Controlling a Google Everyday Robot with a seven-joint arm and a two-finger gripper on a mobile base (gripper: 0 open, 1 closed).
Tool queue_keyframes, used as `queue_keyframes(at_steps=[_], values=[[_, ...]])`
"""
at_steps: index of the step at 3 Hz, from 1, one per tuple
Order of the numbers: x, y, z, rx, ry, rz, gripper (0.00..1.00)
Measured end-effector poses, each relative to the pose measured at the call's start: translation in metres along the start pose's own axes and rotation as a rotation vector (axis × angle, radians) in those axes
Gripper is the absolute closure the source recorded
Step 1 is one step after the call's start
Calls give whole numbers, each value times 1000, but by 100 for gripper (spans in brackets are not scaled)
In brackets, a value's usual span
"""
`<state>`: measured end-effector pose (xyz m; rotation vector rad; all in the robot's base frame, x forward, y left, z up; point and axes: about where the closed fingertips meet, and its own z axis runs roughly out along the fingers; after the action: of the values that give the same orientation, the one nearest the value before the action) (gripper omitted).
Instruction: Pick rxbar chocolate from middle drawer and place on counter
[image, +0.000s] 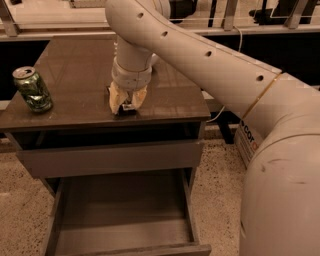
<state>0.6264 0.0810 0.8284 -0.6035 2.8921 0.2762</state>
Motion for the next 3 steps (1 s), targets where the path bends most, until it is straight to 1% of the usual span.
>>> queue_keyframes(at_steps=[2, 3], values=[[-2, 1, 4, 8, 11, -5, 27], [-10, -3, -13, 53, 29, -18, 1]])
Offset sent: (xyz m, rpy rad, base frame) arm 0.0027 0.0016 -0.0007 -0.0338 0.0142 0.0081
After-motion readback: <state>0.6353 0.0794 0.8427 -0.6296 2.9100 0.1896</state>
